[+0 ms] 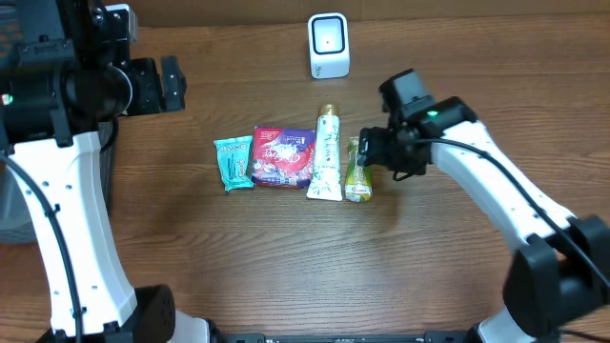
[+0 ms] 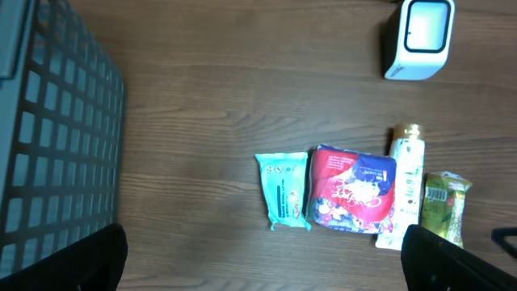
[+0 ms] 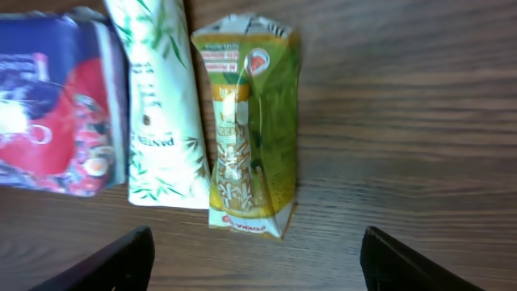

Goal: Scan the item barcode
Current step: 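Move the right gripper down and grasp the green-yellow snack pack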

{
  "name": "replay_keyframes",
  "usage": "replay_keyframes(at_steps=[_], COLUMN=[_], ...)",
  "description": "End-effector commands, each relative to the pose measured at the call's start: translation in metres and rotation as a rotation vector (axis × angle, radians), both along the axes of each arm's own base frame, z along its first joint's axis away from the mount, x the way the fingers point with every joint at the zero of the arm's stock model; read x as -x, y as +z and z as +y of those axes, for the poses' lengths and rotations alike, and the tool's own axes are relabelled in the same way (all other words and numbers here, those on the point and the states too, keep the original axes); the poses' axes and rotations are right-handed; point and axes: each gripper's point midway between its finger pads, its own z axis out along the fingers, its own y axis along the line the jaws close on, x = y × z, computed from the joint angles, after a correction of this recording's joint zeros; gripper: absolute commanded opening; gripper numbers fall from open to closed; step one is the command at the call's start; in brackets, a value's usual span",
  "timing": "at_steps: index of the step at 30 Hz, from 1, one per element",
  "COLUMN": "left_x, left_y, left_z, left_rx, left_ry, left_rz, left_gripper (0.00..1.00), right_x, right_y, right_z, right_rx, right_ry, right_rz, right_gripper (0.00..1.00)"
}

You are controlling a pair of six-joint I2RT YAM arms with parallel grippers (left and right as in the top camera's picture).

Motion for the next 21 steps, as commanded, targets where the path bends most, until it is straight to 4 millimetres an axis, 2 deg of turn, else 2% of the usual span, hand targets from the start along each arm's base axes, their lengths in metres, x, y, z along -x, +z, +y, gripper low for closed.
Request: replay_keyframes(at_steps=[1, 6, 14, 21], left_x=[-0.009, -0.018, -0.029, -0.031], left_y=[-0.011, -0.026, -0.049, -0.049], left_z=[0.001, 0.002, 0.004, 0.003], left_rx=[0.004, 0.009, 0.016, 0.019], left_ry=[0.006, 0.006, 0.006, 0.005], left_rz=[0.028, 0.071, 0.133, 0.132], left_gripper=[1.00, 1.00, 1.00, 1.00], right_x=[-0.003, -0.001, 0.008, 0.017], right_y=[-0.006, -0.013, -0.033, -0.060], right_z=[0.009, 0.020, 0.018, 0.014], right_rx=[-0.033, -0.087, -0.088, -0.088], right_ry=[0.001, 0.018, -0.005, -0.018], right_rz=[0.022, 0.052, 0.077, 0.087], right_gripper=[0.81, 0.81, 0.81, 0.81])
